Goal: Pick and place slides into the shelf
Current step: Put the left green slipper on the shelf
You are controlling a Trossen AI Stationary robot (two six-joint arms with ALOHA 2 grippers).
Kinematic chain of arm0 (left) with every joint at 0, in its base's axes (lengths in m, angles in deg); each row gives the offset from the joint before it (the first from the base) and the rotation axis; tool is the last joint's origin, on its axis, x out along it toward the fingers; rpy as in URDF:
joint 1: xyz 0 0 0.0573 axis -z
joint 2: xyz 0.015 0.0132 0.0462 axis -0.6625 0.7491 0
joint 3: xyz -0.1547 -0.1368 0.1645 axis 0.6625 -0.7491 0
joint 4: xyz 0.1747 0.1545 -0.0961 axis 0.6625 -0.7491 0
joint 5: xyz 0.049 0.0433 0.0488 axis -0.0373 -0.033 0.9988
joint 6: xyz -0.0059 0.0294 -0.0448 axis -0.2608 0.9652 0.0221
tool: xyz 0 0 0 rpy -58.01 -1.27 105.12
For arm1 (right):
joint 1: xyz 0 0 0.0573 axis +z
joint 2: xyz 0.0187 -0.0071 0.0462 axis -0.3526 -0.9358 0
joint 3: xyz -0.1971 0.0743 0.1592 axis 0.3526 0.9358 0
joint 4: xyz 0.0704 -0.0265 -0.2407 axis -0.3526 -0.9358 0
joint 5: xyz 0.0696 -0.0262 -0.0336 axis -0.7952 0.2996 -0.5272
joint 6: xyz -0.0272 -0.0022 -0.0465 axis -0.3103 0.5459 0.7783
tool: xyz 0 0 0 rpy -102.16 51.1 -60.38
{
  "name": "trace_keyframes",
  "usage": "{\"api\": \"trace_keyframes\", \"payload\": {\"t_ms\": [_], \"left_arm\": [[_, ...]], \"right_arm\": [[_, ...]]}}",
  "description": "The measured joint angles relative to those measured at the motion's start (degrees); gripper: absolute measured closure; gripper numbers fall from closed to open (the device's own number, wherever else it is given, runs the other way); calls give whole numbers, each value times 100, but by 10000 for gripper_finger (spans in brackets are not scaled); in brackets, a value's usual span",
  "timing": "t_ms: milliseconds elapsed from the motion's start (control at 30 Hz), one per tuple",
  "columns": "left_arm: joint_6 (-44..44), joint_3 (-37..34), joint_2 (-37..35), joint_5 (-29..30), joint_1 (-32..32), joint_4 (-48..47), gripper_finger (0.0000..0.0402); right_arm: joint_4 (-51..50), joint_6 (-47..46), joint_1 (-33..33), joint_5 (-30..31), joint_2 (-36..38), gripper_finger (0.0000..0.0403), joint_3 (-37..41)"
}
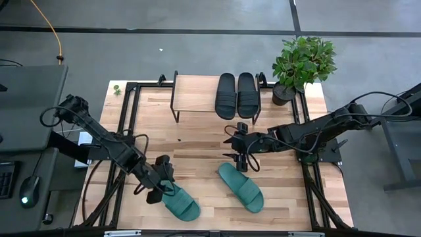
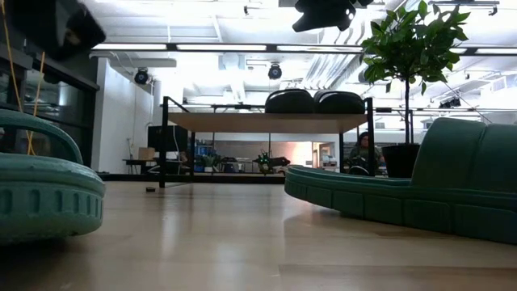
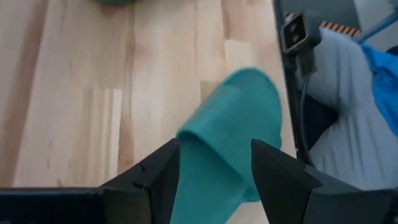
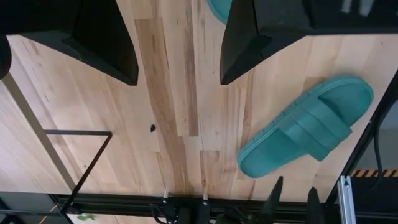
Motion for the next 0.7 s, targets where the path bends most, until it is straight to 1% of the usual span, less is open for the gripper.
{"api": "trace_keyframes", "payload": {"t_ms": [267, 600, 700], "left_arm": [[-538, 0, 546, -127, -5, 197, 222], [-1098, -2, 1229, -621, -2, 670, 222], [-1124, -4, 1383, -740, -2, 871, 222]], "right_arm": [[-8, -92, 52, -38, 0, 185, 0], [93, -93, 301, -15, 0, 185, 0], [143, -101, 387, -15, 0, 185, 2]]}}
